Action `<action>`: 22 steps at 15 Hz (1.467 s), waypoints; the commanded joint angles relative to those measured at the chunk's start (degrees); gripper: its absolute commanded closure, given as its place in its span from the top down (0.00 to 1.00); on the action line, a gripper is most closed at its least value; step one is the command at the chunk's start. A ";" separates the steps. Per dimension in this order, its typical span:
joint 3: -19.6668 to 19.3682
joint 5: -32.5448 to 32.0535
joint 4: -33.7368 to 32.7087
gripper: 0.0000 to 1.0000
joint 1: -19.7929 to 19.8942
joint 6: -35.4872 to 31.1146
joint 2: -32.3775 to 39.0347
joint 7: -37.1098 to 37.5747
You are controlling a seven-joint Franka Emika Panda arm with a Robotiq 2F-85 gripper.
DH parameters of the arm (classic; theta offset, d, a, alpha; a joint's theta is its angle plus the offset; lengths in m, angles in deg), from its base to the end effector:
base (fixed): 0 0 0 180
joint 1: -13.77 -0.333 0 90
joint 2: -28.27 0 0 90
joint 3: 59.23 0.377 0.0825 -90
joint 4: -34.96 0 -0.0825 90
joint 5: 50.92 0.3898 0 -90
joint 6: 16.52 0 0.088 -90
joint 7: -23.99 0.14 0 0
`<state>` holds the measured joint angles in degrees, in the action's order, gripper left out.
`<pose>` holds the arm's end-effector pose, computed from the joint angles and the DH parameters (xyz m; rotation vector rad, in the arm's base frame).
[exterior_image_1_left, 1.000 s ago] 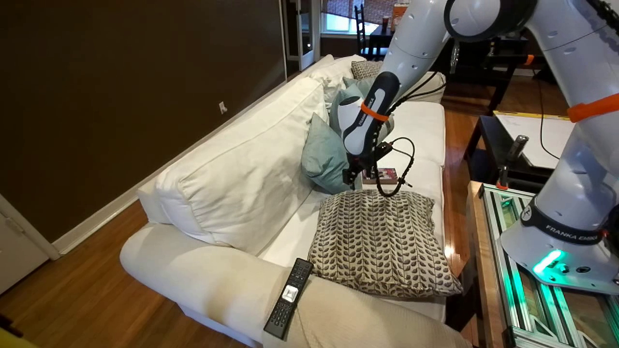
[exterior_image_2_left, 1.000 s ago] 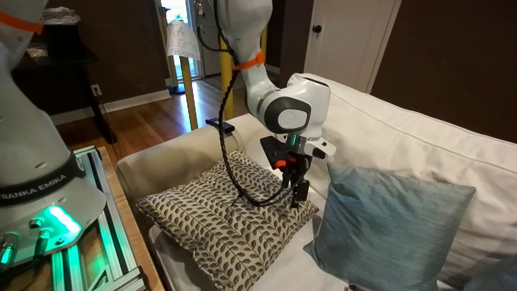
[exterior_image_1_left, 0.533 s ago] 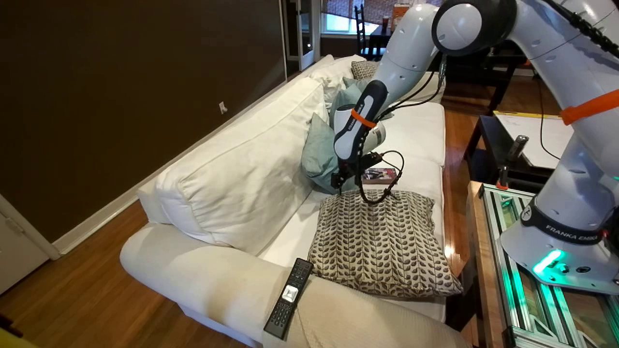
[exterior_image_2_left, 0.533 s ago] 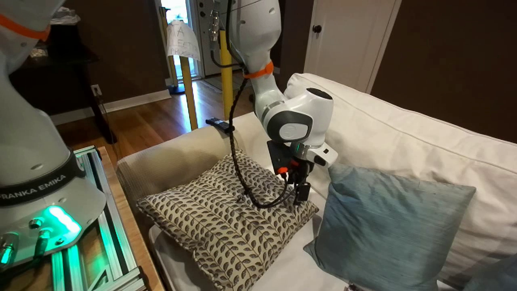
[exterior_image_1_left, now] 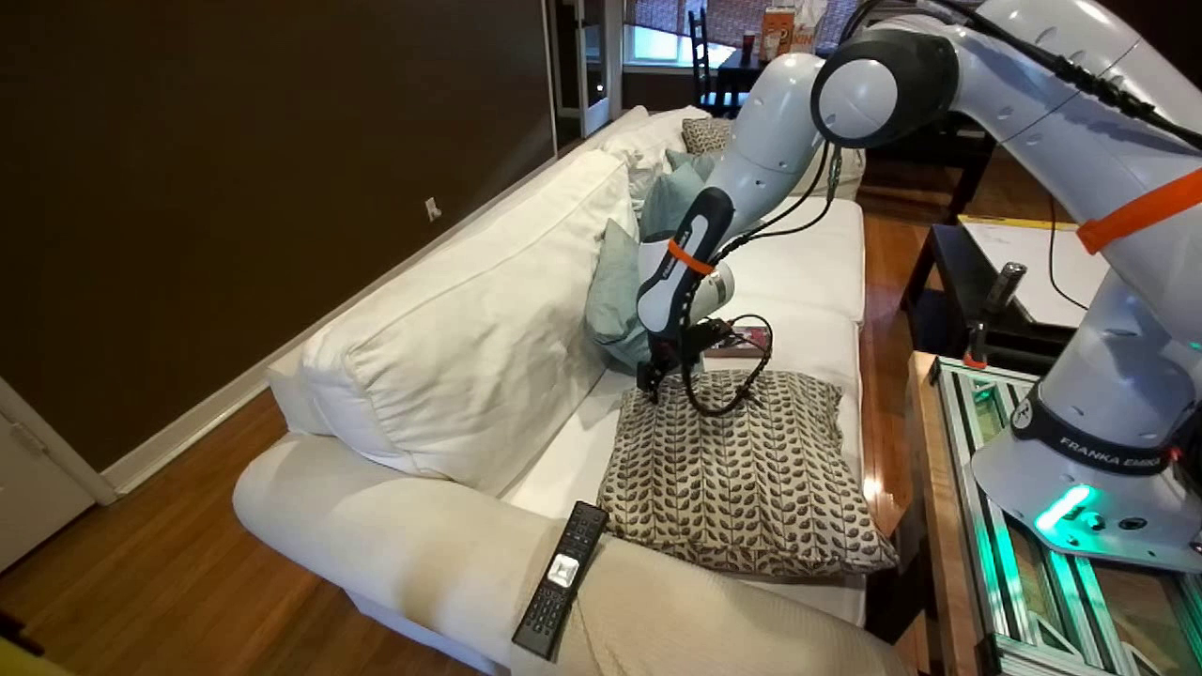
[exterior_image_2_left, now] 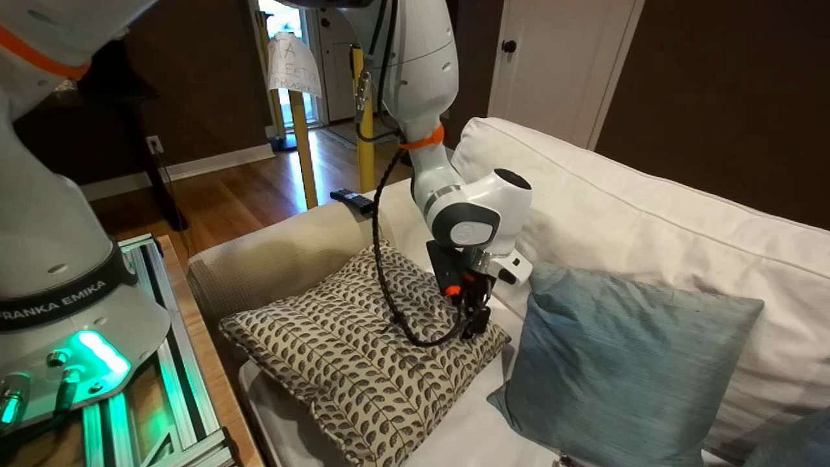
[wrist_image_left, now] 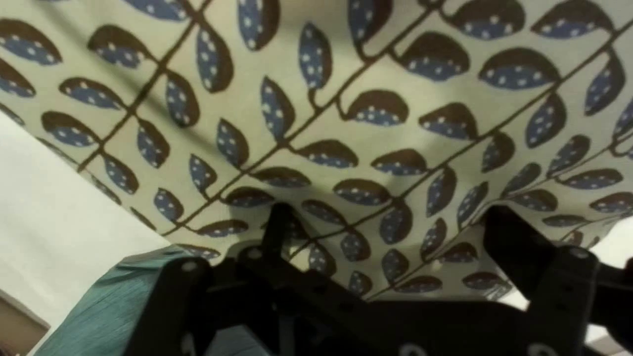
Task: Move the brown pillow to the right then move the grey pillow to the left.
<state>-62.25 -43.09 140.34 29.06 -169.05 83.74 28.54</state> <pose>0.5976 -0.2004 -0.0129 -3.0093 0.7765 0.2171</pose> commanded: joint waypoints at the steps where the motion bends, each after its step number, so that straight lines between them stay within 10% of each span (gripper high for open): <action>1: -0.05 -0.13 -5.33 1.00 -1.07 4.39 4.96 -1.15; 2: -0.21 -0.17 -6.20 0.75 -1.39 5.32 5.56 -0.95; 13: 1.24 0.61 -4.56 0.00 0.40 7.95 1.94 -5.15; 22: -0.60 -1.74 9.29 0.00 0.31 5.81 -11.91 -11.90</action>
<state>-61.74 -43.33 141.48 29.66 -162.35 79.01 18.48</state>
